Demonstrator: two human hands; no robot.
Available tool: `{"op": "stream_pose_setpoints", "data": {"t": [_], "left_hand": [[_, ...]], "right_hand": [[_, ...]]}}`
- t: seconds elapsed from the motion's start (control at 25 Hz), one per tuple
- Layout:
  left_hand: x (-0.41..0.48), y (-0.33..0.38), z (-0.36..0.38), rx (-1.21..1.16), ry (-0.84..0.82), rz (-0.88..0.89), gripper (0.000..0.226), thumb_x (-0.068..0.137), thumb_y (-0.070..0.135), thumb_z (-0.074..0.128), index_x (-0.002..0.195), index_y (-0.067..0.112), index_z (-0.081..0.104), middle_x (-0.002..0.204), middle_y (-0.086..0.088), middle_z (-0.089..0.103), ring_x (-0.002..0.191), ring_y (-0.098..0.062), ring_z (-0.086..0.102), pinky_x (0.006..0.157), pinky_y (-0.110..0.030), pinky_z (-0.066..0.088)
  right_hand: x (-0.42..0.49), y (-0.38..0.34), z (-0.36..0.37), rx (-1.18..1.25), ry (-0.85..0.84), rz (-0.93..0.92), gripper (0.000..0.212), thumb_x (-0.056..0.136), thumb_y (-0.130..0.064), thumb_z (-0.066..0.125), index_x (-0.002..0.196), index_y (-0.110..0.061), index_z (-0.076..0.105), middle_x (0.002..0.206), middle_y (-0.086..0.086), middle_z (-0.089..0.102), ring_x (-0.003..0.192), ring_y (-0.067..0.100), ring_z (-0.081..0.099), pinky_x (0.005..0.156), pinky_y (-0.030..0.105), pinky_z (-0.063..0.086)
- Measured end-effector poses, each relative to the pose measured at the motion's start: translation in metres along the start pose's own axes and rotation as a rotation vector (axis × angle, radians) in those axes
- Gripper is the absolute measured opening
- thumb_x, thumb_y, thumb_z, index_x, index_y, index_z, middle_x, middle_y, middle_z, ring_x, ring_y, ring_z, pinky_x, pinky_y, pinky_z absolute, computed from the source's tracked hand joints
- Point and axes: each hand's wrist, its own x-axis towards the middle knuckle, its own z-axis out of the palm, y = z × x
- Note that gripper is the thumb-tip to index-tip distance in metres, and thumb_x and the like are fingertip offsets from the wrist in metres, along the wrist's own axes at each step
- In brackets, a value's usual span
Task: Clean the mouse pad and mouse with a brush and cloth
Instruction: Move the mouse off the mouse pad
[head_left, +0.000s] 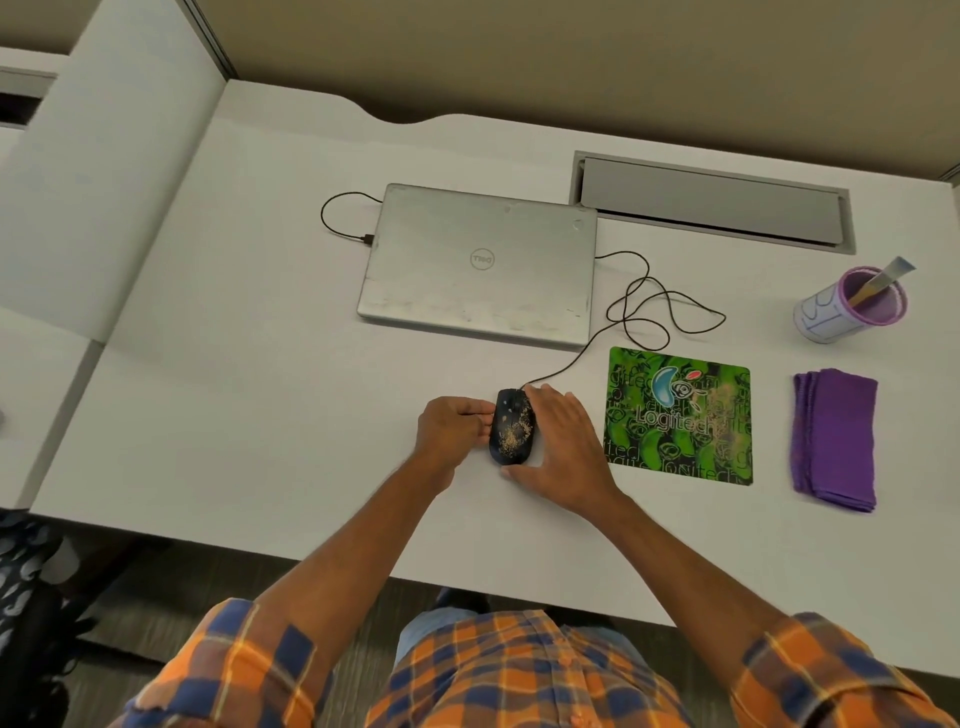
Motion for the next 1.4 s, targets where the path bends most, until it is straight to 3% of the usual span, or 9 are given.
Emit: {"op": "stream_pose_setpoints", "data": {"t": [0.52, 0.84, 0.96, 1.12, 1.28, 1.4], "left_hand": [[0.0, -0.002, -0.003, 0.016, -0.034, -0.021, 0.028, 0.095, -0.012, 0.059, 0.108, 0.001, 0.08, 0.092, -0.011, 0.081, 0.074, -0.012, 0.075, 0.071, -0.022, 0.065], [-0.002, 0.002, -0.003, 0.024, -0.025, -0.027, 0.026, 0.096, -0.011, 0.059, 0.112, -0.003, 0.079, 0.093, -0.012, 0.08, 0.077, -0.016, 0.075, 0.073, -0.024, 0.066], [-0.003, 0.005, -0.005, 0.038, 0.068, -0.01, 0.026, 0.097, -0.003, 0.062, 0.115, 0.006, 0.078, 0.096, -0.009, 0.08, 0.082, -0.018, 0.076, 0.079, -0.029, 0.067], [-0.007, 0.017, -0.001, 0.128, 0.238, 0.135, 0.027, 0.099, 0.012, 0.057, 0.114, 0.021, 0.077, 0.102, 0.0, 0.079, 0.087, -0.016, 0.076, 0.088, -0.038, 0.066], [-0.016, 0.038, 0.02, 0.122, 0.196, 0.239, 0.029, 0.096, 0.014, 0.054, 0.109, 0.028, 0.076, 0.102, 0.004, 0.078, 0.093, -0.018, 0.076, 0.091, -0.04, 0.063], [-0.024, 0.052, 0.044, 0.122, 0.135, 0.285, 0.028, 0.094, 0.016, 0.056, 0.106, 0.032, 0.077, 0.098, 0.005, 0.079, 0.09, -0.016, 0.077, 0.088, -0.038, 0.064]], "right_hand": [[-0.002, 0.0, 0.003, -0.019, -0.004, 0.02, 0.122, 0.077, -0.067, 0.083, 0.17, -0.014, 0.023, 0.175, 0.007, 0.033, 0.166, 0.023, 0.019, 0.135, 0.037, -0.002], [0.0, 0.003, 0.004, -0.05, -0.024, 0.015, 0.126, 0.078, -0.07, 0.081, 0.172, -0.015, 0.016, 0.179, 0.004, 0.024, 0.168, 0.019, 0.009, 0.136, 0.039, -0.003], [-0.001, 0.002, -0.001, -0.038, -0.027, 0.027, 0.131, 0.077, -0.078, 0.077, 0.173, -0.018, 0.011, 0.181, -0.001, 0.016, 0.168, 0.015, 0.002, 0.137, 0.041, -0.002], [-0.004, 0.005, -0.016, 0.001, 0.024, 0.062, 0.127, 0.079, -0.083, 0.071, 0.172, -0.019, 0.014, 0.181, -0.001, 0.019, 0.168, 0.015, 0.004, 0.137, 0.041, 0.0], [-0.011, 0.013, -0.03, 0.045, 0.062, 0.073, 0.124, 0.079, -0.08, 0.073, 0.172, -0.02, 0.017, 0.18, 0.0, 0.022, 0.168, 0.016, 0.007, 0.137, 0.045, 0.005], [-0.018, 0.023, -0.04, 0.079, 0.126, 0.088, 0.122, 0.079, -0.081, 0.073, 0.172, -0.025, 0.017, 0.179, 0.001, 0.022, 0.167, 0.015, 0.007, 0.134, 0.038, 0.001]]}}
